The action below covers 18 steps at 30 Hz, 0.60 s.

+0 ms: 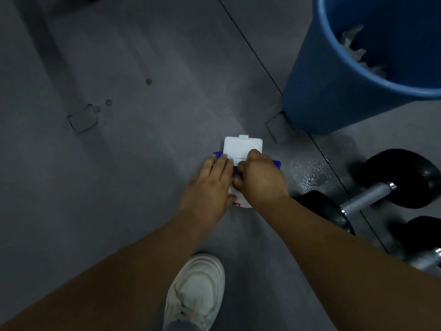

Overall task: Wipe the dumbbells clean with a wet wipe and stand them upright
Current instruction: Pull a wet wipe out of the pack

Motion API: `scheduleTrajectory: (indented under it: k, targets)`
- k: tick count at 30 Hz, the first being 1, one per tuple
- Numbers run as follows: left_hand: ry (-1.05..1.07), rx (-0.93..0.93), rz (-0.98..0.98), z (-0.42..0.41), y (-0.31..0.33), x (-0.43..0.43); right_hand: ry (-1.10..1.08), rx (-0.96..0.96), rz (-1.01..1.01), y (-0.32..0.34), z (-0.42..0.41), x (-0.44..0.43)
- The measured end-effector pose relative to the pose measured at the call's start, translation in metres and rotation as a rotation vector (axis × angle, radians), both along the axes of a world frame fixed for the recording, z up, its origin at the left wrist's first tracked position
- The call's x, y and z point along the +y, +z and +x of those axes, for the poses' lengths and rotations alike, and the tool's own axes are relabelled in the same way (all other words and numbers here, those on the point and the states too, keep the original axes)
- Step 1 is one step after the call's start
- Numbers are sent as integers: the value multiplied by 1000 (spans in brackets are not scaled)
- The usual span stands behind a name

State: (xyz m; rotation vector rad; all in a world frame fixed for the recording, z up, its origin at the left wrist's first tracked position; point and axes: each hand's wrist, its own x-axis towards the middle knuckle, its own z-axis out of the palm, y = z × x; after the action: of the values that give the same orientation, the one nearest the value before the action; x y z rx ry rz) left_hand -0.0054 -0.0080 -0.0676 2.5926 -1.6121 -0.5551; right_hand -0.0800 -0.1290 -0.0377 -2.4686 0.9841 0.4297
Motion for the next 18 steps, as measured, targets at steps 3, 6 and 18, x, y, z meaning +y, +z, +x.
scheduleTrajectory:
  k: [3, 6, 18]
  targets:
    - [-4, -21, -37, 5, 1, -2, 16, 58, -108, 7, -2, 5]
    - [16, -51, -62, 7, 1, -1, 70, 72, -114, 4, 0, 12]
    - [32, -14, -29, 5, -2, -3, -346, -313, 481, 3, -15, -13]
